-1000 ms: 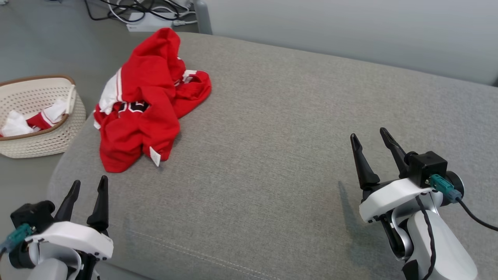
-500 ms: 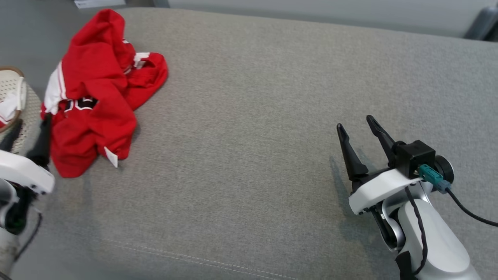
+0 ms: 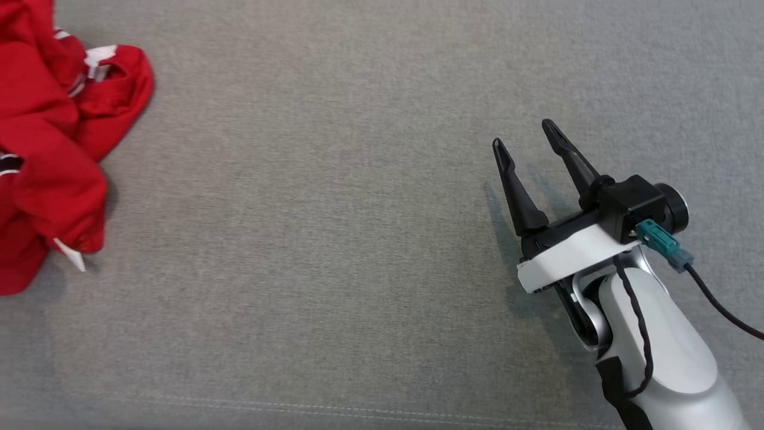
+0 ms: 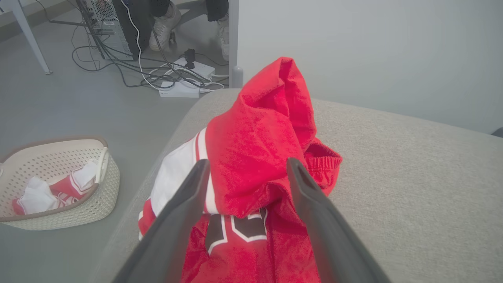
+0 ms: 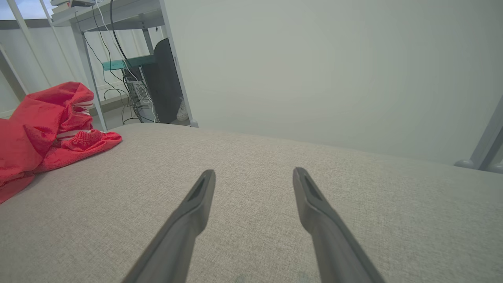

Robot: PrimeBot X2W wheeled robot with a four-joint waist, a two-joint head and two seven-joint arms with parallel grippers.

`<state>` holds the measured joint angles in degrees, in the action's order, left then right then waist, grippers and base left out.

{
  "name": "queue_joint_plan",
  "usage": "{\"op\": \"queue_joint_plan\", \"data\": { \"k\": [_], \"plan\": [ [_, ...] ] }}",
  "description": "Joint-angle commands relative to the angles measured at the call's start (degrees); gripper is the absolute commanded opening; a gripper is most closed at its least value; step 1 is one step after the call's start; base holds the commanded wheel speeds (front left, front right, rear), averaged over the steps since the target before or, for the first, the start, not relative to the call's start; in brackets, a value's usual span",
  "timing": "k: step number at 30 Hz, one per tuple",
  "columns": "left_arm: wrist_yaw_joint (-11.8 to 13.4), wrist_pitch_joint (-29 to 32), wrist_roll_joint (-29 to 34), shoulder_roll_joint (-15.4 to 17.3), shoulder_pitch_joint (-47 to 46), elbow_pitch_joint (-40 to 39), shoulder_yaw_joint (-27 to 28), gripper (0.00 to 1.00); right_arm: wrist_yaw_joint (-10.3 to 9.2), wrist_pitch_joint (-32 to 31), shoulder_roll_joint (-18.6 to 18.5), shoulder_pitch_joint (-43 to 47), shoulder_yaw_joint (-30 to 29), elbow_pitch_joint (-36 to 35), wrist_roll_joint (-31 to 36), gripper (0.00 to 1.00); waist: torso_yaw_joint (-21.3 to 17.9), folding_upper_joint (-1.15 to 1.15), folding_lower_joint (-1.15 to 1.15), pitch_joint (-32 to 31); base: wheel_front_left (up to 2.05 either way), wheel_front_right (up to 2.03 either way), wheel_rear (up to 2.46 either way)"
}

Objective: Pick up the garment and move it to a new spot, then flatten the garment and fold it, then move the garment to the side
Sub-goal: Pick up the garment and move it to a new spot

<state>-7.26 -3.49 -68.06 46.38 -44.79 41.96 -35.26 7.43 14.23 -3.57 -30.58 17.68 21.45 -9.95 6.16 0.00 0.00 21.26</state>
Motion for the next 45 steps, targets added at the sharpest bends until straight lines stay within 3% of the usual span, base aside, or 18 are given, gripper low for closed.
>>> {"op": "queue_joint_plan", "data": {
  "k": [1, 12, 22, 27, 28, 29, 38, 45],
  "plan": [
    [-0.23, 0.09, -2.22, 5.26, -2.61, -1.19, 1.44, 1.00, 0.06, 0.77, 0.69, -1.11, 1.53, -2.37, 0.54, 1.00, -2.35, 0.00, 0.00, 2.46, 0.00, 0.00, 0.00],
    [-0.23, -1.76, -10.51, 13.54, -4.28, -3.21, -2.96, 1.00, 0.06, 0.77, 0.69, -1.45, 2.87, -8.71, 1.32, 1.00, -6.54, 0.00, 0.00, 8.17, 0.00, 0.00, 0.00],
    [-0.23, -4.15, -12.59, 17.99, -4.83, 3.29, -5.52, 1.00, 0.06, 0.77, 0.69, -0.80, 4.58, -15.07, 1.55, 1.00, -10.30, 0.00, 0.00, 11.73, 0.00, 0.00, 0.00],
    [-0.23, -4.51, -11.91, 17.90, -5.38, 4.35, -7.34, 1.00, 0.06, 0.77, 0.69, 0.01, 4.24, -16.52, 1.97, 1.00, -10.84, 0.00, 0.00, 12.57, 0.00, 0.00, 0.00],
    [-0.23, -4.47, -12.07, 17.70, -5.55, 4.21, -7.68, 0.79, 0.06, 0.77, 0.69, 0.15, 4.10, -16.70, 2.04, 1.00, -10.85, 0.00, 0.00, 12.69, 0.00, 0.00, 0.00],
    [-0.23, -4.66, -12.08, 17.56, -5.80, 4.10, -8.00, 0.00, 0.06, 0.77, 0.69, 0.24, 3.97, -16.79, 2.12, 1.00, -10.84, 0.00, 0.00, 12.69, 0.00, 0.00, 0.00],
    [-0.23, -5.40, -11.82, 16.21, -7.56, 0.40, -11.72, 0.00, 0.06, 0.77, 0.69, 0.43, 2.51, -15.81, 1.66, 1.00, -9.96, 0.00, 0.00, 9.77, 0.00, 0.00, 0.00],
    [-0.23, -8.13, -8.20, 16.72, -11.77, -6.01, -15.43, 0.00, 0.06, 0.77, 0.69, 0.80, 1.50, -13.77, 0.27, 1.00, -8.99, 0.00, 0.00, 5.09, 0.00, 0.00, 0.00]
  ]
}}
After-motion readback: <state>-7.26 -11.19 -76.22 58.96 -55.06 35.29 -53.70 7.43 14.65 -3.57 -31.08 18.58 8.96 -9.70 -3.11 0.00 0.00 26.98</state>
